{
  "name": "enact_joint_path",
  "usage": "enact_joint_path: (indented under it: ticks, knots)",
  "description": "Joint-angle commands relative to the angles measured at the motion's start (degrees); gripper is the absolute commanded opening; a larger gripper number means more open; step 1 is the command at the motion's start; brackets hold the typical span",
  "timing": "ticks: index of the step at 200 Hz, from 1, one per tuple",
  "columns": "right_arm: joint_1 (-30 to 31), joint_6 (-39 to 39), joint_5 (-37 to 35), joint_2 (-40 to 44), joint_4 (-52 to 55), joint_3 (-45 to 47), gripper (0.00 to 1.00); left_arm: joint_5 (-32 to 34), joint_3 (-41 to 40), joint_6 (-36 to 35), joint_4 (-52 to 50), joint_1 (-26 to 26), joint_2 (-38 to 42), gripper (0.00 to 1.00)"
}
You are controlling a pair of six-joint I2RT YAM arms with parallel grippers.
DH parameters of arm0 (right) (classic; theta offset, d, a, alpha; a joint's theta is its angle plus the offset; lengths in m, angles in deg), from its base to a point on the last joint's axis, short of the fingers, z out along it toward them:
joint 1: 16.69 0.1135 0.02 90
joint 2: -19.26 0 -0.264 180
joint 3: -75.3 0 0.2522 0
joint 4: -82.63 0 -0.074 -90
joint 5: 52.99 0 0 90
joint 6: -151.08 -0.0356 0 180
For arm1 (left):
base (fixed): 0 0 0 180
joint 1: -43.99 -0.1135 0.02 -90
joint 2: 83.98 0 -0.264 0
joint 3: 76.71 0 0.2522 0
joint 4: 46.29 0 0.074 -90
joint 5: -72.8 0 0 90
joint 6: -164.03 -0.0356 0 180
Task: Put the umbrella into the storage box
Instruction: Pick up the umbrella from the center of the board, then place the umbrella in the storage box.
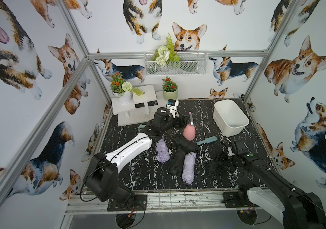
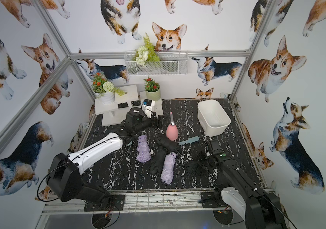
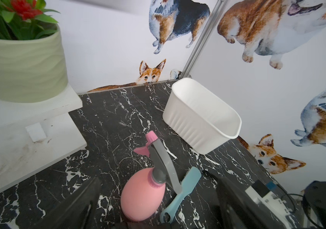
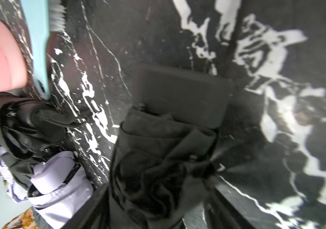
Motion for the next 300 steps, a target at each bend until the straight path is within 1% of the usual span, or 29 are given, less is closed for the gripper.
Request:
enact_joint_path:
  ticks: [1, 5, 12, 17, 39, 47, 53, 73, 87, 98, 112, 131, 150, 168, 200, 225, 235, 245, 262, 274, 284, 290, 300]
  knots:
    - [0.0, -1.6, -1.7, 0.5, -2.3, 0.8, 0.66, -1.0, 1.8, -0.9, 0.5, 1.0, -0.5, 0.96]
    - [0.0, -1.7, -2.0, 0.8, -2.4, 0.9, 0.64, -1.0, 1.9, -1.0, 0.4, 1.1, -0.6, 0.96]
    - [0.0, -1.8, -2.5, 1.3, -2.5, 1.0, 0.64, -1.0, 2.3, -1.3, 0.3, 1.3, -0.9, 0.96]
    - [-0.1, -1.8, -2.8, 1.6, -2.5, 1.0, 0.59, -1.0, 2.6, -1.4, 0.2, 1.3, -1.1, 0.96]
    - [-0.4, -2.0, -4.1, 4.0, -2.9, 0.9, 0.47, -1.0, 3.1, -1.4, -0.6, 1.4, -1.7, 0.96]
    - [-0.8, -1.8, -4.4, 4.9, -2.9, 0.7, 0.39, -1.0, 3.0, -1.4, -0.6, 1.4, -1.7, 0.96]
    - [-1.2, -1.5, -4.3, 5.5, -2.9, 0.3, 0.36, -0.9, 2.8, -1.5, -0.7, 1.5, -1.5, 0.96]
    - [-4.4, 0.9, -1.7, 8.0, -3.1, -1.4, 0.32, -0.8, 2.4, -2.9, -1.6, 1.4, -0.5, 0.96]
    - [-6.9, 3.6, 1.5, 10.0, -4.1, -3.3, 0.30, -0.1, 1.7, -5.4, -2.4, 1.4, 0.6, 0.97]
    - [-7.5, 6.0, 2.8, 11.8, -4.5, -5.7, 0.30, 0.3, 0.6, -7.5, -2.8, 1.4, 1.5, 0.99]
    - [-7.5, 10.7, 3.6, 13.3, -4.8, -9.2, 0.28, 0.2, 0.1, -9.6, -4.3, 1.2, 2.1, 1.00]
    - [-7.5, 18.1, 5.1, 14.9, -7.9, -12.5, 0.25, -1.1, 1.8, -9.7, -8.8, 0.6, 2.0, 1.00]
    - [-7.5, 24.2, 7.1, 15.9, -14.8, -13.5, 0.24, -3.5, 2.6, -8.4, -10.6, 0.3, 2.4, 1.00]
    - [-7.5, 30.3, 9.9, 16.4, -23.4, -13.0, 0.22, -6.1, 3.1, -5.5, -11.0, -0.4, 3.3, 1.00]
    - [-7.5, 44.1, 13.6, 16.2, -43.6, -8.6, 0.18, -10.3, 4.2, 3.1, -12.3, -3.0, 4.9, 1.00]
    - [-7.0, 49.9, 14.2, 14.5, -58.8, -5.5, 0.13, -12.9, 3.9, 7.6, -12.3, -5.6, 6.2, 1.00]
    - [-5.7, 55.0, 13.8, 13.5, -61.6, -5.3, 0.11, -13.5, 3.6, 9.4, -12.3, -6.5, 6.7, 1.00]
    - [-3.6, 63.1, 13.2, 12.1, -62.7, -5.4, 0.09, -14.6, 3.4, 10.5, -11.8, -7.3, 7.1, 1.00]
    - [-0.1, 74.6, 11.2, 9.6, -64.4, -6.1, 0.09, -16.8, 3.6, 11.6, -11.3, -8.2, 7.1, 1.00]
    - [2.2, 82.7, 12.0, 7.3, -66.9, -6.1, 0.07, -18.2, 4.2, 12.0, -11.6, -8.6, 7.0, 1.00]
    - [5.1, 91.4, 11.2, 5.6, -67.8, -6.2, 0.03, -19.1, 4.9, 12.1, -12.3, -8.8, 6.9, 1.00]
    - [7.1, 97.9, 9.9, 4.7, -67.1, -6.6, 0.00, -19.3, 5.2, 12.1, -12.7, -8.9, 7.0, 1.00]
    - [10.7, 107.7, 6.7, 3.3, -64.4, -8.0, 0.00, -19.3, 5.6, 12.2, -13.3, -9.2, 7.4, 1.00]
